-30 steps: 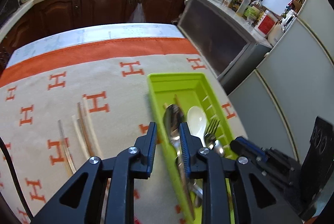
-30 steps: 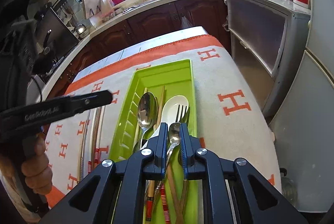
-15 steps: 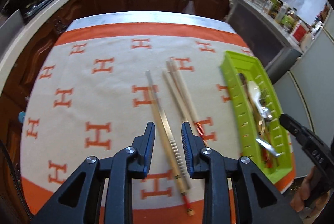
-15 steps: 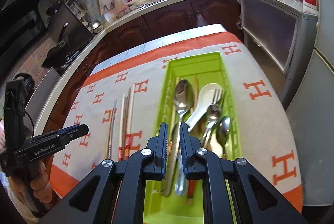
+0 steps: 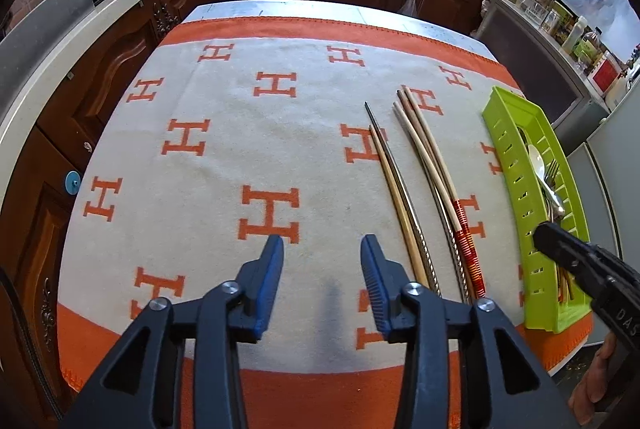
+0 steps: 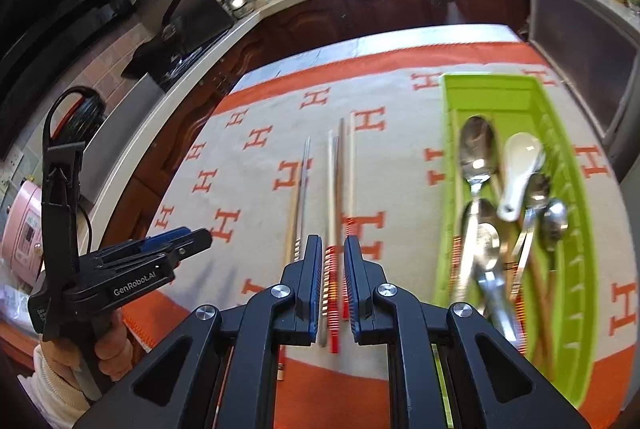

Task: Organize utensils
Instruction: 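Move both tools back to the remaining chopsticks and a metal chopstick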

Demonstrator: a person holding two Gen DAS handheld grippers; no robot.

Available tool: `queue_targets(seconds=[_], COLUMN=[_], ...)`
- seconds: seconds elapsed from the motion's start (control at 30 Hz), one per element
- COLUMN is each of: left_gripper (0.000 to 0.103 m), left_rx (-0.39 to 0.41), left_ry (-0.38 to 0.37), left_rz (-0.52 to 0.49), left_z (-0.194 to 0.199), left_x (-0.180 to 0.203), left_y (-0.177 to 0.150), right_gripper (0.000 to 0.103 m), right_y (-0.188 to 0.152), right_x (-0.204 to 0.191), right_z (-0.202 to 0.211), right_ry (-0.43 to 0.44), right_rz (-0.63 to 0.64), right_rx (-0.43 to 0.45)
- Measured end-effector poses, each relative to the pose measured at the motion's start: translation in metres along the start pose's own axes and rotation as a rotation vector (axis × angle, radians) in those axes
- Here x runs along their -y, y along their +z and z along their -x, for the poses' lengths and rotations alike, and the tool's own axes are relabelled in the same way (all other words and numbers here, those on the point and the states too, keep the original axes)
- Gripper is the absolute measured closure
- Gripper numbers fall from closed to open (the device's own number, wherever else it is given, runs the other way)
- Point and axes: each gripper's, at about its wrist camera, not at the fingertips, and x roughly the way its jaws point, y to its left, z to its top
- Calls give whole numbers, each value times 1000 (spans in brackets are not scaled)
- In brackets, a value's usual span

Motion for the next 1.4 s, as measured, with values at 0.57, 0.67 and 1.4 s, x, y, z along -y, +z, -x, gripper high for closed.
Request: queue_targets(seconds=[0.57, 0.67, 1.4], left_gripper=[63, 63, 58], left_rx=[-52, -60, -97], left_ry=[-39, -51, -72], left_rz=[36, 46, 58], left_z=[-27, -31, -42], left_x=[-26, -29, -21], left_y=[-5, -5, 0], right_gripper=[92, 92, 98], right_y=[10, 8, 20], right_x=[-32, -31, -33], right_z=[-110, -114, -107], right_ry=[-57, -76, -124], right_rz=[50, 62, 69], right_rx=[-179, -179, -86])
